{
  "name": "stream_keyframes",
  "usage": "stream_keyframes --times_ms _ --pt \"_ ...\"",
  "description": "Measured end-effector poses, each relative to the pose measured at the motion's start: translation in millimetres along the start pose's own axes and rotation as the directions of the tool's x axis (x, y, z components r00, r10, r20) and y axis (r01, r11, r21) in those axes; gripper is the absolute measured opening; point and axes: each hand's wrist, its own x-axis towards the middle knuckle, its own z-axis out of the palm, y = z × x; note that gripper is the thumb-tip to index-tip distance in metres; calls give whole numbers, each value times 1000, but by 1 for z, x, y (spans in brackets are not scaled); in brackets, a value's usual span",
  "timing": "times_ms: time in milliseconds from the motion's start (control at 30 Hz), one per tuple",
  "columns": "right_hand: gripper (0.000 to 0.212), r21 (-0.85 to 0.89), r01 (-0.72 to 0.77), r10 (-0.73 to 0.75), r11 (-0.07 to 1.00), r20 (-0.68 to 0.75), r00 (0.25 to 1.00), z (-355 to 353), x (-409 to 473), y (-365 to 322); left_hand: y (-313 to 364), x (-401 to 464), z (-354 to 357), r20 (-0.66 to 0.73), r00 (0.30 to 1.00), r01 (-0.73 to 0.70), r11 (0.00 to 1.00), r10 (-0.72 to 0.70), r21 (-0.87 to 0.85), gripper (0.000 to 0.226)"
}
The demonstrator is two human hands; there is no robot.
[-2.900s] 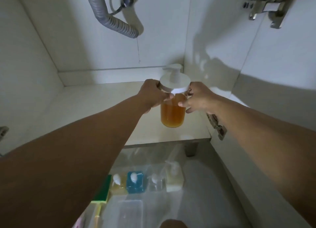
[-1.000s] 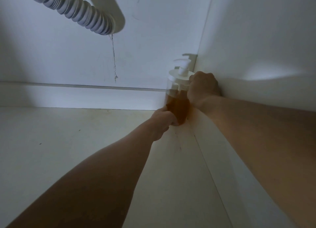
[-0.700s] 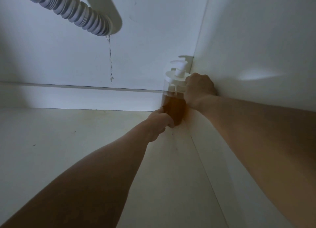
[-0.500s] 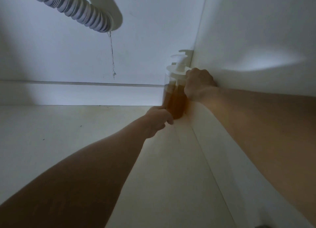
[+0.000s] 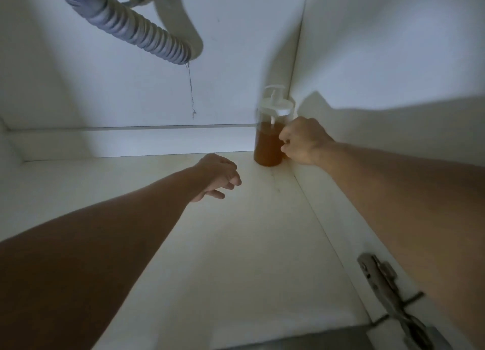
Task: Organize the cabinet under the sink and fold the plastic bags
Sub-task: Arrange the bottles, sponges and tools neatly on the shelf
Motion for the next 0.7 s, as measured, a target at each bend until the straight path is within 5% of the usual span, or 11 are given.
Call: stream_keyframes --times_ms 433,700 --pt "22 96 -141 110 985 274 955 -26 -193 -21 -29 -181 8 128 992 -53 903 -2 426 33" --pt "16 89 -195 113 977 561 820 23 -264 -7 -101 -209 47 271 958 -90 802 -92 591 24"
